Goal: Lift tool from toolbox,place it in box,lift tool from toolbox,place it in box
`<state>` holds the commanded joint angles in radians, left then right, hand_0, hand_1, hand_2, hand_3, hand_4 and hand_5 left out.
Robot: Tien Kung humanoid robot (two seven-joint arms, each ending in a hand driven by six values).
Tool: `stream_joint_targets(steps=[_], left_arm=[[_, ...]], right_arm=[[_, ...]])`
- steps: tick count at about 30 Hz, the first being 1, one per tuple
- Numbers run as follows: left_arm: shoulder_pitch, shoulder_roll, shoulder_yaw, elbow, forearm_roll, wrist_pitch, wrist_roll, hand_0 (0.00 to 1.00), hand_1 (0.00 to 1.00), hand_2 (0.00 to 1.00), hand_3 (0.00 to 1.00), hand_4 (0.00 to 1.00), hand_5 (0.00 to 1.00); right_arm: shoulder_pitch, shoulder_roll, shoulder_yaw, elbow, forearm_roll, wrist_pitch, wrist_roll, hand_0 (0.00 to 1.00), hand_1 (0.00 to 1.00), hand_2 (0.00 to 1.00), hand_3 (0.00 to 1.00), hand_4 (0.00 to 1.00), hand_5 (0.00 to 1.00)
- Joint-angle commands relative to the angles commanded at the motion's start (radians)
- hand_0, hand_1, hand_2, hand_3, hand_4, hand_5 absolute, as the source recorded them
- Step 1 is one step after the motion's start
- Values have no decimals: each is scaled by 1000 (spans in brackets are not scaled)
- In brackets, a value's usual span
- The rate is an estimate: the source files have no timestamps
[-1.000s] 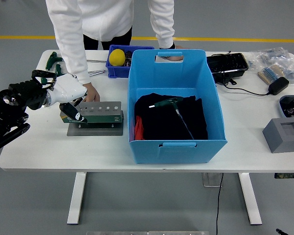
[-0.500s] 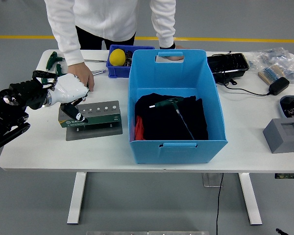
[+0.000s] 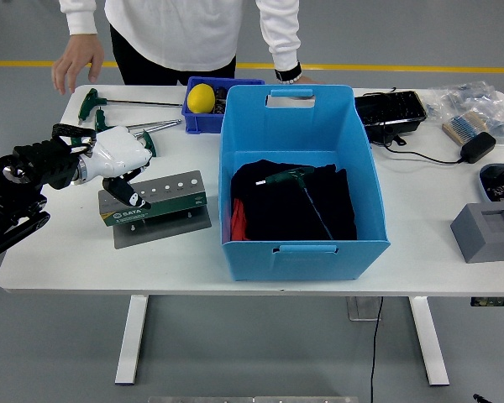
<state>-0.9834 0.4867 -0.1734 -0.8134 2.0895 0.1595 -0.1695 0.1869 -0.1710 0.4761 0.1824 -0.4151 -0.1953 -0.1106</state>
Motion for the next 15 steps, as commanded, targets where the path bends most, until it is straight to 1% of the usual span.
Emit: stream_joint_targets(steps=[1, 7, 8, 9, 13, 14, 15], left_arm=[[1, 0, 0, 1, 0, 3, -1, 365, 137, 140, 112, 939, 644], [6, -1, 6, 10, -5, 39, -10, 365, 137, 140, 112, 939, 644], [7, -1, 7, 11, -5, 47, -10, 311, 109, 120, 96, 909, 572], [7, -1, 8, 12, -5, 55, -11, 311, 109, 120, 96, 909, 572], [5, -1, 9, 17, -11, 107, -20, 311, 109, 120, 96, 909, 572], [4, -1, 9, 18, -13, 121, -23, 239, 78, 96, 62, 848, 522], [3, 0, 9, 18, -14, 129, -26, 239, 78, 96, 62, 848, 522]], right_arm=[[0, 0, 0, 0, -1, 0, 0, 619, 596, 676, 573, 834, 694], [-3, 1, 3, 0, -3, 0, -1, 619, 596, 676, 573, 834, 694], [-3, 1, 3, 0, -4, -1, -1, 619, 596, 677, 573, 835, 695], [-3, 2, 3, 0, -4, -1, -1, 619, 596, 677, 573, 835, 695], [-4, 3, 5, 0, -6, -1, -1, 619, 596, 677, 573, 835, 695], [-4, 3, 5, 0, -5, -1, -1, 619, 598, 677, 573, 834, 696], [-3, 3, 4, 0, -4, -1, -1, 619, 598, 677, 573, 834, 696]])
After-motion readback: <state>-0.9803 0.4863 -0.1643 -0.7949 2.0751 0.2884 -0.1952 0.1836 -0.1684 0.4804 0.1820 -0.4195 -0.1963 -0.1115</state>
